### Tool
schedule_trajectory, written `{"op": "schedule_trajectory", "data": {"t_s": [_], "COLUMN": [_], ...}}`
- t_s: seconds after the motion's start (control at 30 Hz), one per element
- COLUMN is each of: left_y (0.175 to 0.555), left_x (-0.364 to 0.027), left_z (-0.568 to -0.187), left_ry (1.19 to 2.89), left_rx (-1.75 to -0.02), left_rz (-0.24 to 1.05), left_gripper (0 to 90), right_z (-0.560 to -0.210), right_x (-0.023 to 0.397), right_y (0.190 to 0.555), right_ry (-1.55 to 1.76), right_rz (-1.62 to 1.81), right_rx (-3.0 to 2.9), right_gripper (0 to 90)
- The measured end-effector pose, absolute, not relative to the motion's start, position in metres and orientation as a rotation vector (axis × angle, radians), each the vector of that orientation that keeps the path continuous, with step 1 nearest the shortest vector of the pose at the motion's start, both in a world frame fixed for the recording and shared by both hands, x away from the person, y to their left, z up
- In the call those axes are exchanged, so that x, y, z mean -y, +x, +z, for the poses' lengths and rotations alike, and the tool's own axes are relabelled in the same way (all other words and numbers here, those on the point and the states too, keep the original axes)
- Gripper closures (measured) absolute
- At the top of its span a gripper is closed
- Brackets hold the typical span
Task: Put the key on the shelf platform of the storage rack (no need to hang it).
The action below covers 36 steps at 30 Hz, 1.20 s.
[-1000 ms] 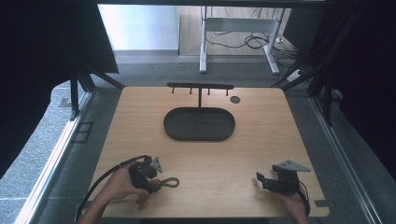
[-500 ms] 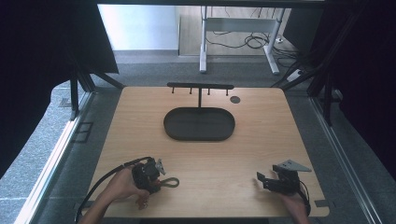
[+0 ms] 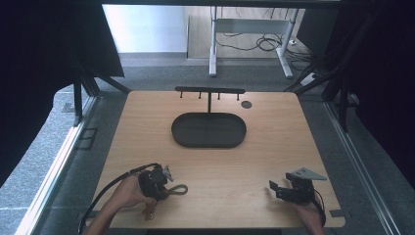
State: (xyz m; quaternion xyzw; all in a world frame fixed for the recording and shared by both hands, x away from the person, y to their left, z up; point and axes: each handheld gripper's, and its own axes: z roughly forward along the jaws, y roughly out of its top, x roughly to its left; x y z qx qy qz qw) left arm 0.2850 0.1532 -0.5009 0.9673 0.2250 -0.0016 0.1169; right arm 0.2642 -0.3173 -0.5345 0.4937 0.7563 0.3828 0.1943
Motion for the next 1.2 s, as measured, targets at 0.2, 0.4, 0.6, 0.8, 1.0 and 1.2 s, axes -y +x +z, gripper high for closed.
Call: {"op": "schedule_trajectory", "data": {"t_s": [0.2,0.4,0.6,0.8,1.0,1.2], "left_y": [0.288,0.289,0.292,0.295,0.298,0.301], "left_x": [-0.164,-0.173,-0.178,-0.176,-0.173,-0.170], "left_z": [-0.486,-0.469,-0.454,-0.442,-0.432,-0.423], "left_ry": [2.730,2.666,2.637,2.627,2.617,2.616], "left_rx": [-0.712,-0.731,-0.728,-0.712,-0.704,-0.687], "left_rz": [0.035,0.048,0.058,0.080,0.100,0.106], "left_gripper": [67.0,67.0,67.0,67.0,67.0,67.0], "right_z": [-0.535,-0.534,-0.535,-0.535,-0.535,-0.535], "right_x": [0.319,0.319,0.319,0.321,0.321,0.322], "right_y": [0.265,0.264,0.265,0.265,0.265,0.265], "right_ry": [1.385,1.389,1.394,1.400,1.408,1.412], "right_rz": [1.072,1.071,1.072,1.071,1.067,1.066], "right_rx": [-2.123,-2.118,-2.114,-2.111,-2.111,-2.111], "right_gripper": [21.8,21.9,21.9,21.9,21.9,22.0]}}
